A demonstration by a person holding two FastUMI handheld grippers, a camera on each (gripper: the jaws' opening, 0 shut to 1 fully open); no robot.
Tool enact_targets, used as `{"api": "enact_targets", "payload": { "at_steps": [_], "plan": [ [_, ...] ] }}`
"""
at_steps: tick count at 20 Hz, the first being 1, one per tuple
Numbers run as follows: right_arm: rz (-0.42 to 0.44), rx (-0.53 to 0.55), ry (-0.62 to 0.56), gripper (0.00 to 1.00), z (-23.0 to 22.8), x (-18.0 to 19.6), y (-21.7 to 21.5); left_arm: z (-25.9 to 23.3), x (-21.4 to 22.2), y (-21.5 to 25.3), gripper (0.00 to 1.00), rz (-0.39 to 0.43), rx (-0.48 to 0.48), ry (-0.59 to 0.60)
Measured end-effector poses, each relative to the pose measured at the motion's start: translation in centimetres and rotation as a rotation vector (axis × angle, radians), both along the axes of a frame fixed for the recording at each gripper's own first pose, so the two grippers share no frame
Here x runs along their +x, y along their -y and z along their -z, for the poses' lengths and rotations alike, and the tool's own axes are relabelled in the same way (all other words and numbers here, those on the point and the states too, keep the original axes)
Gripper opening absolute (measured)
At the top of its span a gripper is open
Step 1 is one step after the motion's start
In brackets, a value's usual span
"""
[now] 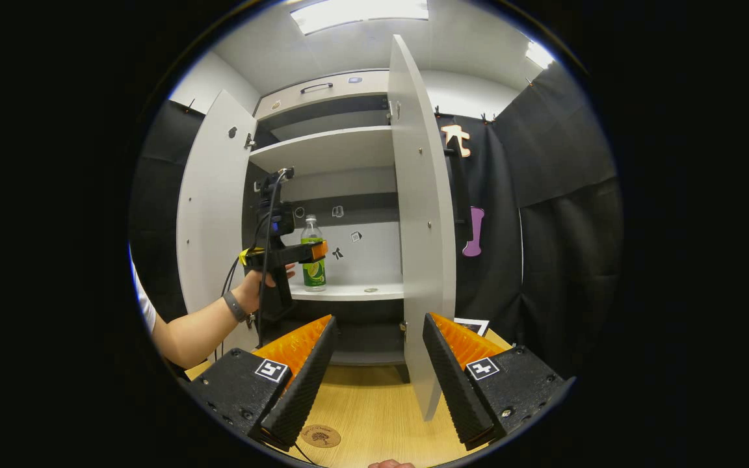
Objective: Grasp the bottle in the cabinet with the left hand and place it on the coaster, then close the right door with the right hand and the left door with the left hand.
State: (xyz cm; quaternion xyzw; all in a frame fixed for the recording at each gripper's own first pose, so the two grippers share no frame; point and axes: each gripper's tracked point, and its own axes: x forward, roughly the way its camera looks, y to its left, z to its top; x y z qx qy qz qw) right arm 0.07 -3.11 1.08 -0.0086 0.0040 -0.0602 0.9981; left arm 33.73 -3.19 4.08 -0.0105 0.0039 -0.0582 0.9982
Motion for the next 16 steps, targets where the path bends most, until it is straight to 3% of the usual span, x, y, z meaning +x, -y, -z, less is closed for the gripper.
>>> {"api": "enact_targets", "payload": {
  "at_steps": [3,6,9,16],
  "plan": [
    [0.009,0.010,0.000,0.82,0.2,-0.2,0.4,0.0,0.7,0.0,0.94,0.014,-0.003,-0.005],
    [0.017,0.021,0.003,0.82,0.2,-0.2,0.7,0.0,0.7,-0.4,0.77,0.004,0.005,-0.002],
    [0.005,0.028,0.018,0.82,0.0,-0.1,0.6,-0.5,-0.1,-0.6,0.74,0.008,-0.005,-0.004],
    [-0.039,0.022,0.027,0.82,-0.2,0.3,-0.3,-2.5,-6.9,-1.2,0.68,0.021,0.038,0.031]
  ]
}}
